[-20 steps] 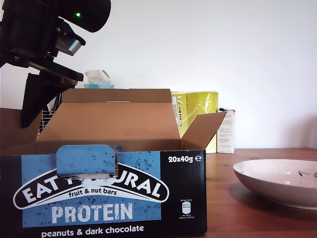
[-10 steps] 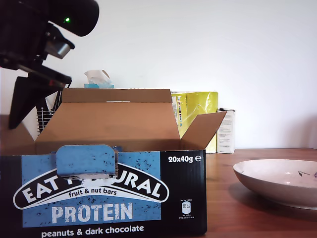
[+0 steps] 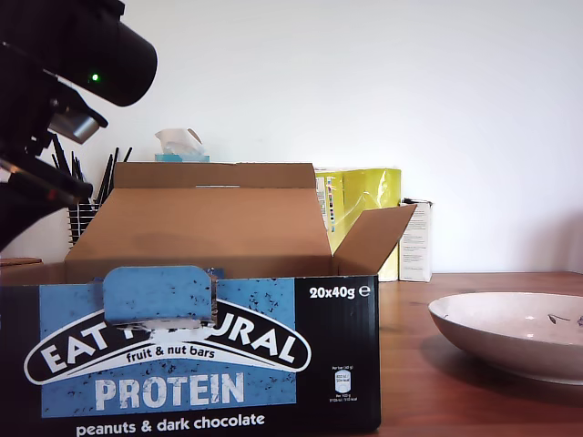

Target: Spread the side flaps of the carton box of snackbars

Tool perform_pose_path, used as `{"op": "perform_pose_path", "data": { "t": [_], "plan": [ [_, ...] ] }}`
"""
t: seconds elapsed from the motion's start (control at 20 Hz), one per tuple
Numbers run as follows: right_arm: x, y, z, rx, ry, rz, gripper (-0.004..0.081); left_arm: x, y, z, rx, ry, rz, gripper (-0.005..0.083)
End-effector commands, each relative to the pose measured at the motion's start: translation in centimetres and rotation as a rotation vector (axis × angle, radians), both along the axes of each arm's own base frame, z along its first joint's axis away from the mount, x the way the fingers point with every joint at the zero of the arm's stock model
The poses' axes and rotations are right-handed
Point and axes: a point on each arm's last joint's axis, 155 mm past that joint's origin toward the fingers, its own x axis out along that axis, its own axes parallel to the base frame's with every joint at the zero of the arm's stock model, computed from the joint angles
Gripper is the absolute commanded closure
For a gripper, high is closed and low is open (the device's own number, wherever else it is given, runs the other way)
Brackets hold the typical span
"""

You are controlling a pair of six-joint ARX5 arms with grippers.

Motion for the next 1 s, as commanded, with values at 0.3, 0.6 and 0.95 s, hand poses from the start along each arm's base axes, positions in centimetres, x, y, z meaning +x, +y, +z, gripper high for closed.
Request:
{"op": "perform_pose_path", "data": {
  "t": [0.3,0.6,0.95],
  "plan": [
    [0.0,0.1,0.5,0.011,-0.017,0.007,0.0783,-1.6,-0.4,-3.1,-0.053,0.049,-0.003,0.0092],
    [0.0,0.1,0.5,0.011,-0.016,0.008,0.0783,-1.6,-0.6,-2.6,-0.069,0.052,-0.025,0.0092],
    [0.0,0.1,0.5,0.011,-0.017,0.007,0.0783,-1.6,-1.5,4.7,-0.245,-0.197,-0.047,0.0092]
  ]
}}
